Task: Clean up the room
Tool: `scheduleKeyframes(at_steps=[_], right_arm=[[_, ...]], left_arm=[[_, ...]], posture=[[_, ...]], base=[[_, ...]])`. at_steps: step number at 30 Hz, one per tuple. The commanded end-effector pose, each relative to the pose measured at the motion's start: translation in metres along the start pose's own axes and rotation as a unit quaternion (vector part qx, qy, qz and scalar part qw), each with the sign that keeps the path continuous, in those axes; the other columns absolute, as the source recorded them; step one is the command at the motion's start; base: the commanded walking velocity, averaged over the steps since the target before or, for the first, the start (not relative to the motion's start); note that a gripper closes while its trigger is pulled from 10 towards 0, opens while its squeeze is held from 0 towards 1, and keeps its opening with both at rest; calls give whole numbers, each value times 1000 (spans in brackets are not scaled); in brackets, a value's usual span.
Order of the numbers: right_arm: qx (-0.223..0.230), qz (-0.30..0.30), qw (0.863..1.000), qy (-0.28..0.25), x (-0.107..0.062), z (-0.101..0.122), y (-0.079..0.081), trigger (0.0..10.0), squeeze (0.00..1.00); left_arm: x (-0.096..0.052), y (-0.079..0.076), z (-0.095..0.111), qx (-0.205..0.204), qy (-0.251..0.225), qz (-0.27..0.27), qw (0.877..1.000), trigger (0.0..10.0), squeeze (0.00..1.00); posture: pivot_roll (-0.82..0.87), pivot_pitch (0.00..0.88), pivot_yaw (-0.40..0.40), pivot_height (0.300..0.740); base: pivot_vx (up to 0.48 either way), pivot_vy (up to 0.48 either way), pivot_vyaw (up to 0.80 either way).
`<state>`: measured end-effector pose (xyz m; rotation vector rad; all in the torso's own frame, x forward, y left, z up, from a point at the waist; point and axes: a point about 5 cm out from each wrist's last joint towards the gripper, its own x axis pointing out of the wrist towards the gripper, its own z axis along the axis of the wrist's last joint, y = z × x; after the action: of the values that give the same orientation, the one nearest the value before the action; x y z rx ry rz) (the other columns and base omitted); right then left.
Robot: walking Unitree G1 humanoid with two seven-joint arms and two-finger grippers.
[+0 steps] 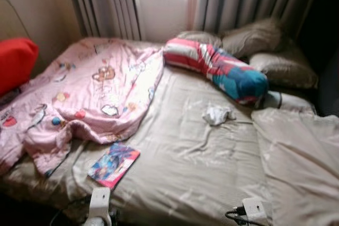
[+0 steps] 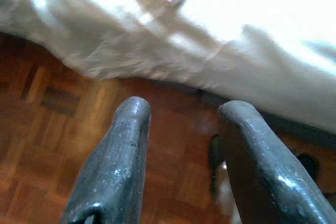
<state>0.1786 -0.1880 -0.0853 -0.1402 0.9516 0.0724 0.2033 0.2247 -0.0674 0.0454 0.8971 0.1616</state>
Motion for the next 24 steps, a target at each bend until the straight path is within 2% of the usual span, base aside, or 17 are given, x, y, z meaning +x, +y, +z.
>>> scheduleKeyframes(at_steps=[1, 24], right_arm=[[-2, -13, 1000, 5, -1, -2, -10, 10000, 0], [0, -14, 1000, 7, -2, -3, -11, 10000, 0]], left_arm=[[0, -6, 0, 1, 1, -7, 1000, 10000, 0], [0, -4, -1, 5, 5, -8, 1000, 10000, 0]], posture=[[-21, 0, 14, 740], [-29, 0, 22, 740]], base=[[0, 352, 0], [0, 348, 0]])
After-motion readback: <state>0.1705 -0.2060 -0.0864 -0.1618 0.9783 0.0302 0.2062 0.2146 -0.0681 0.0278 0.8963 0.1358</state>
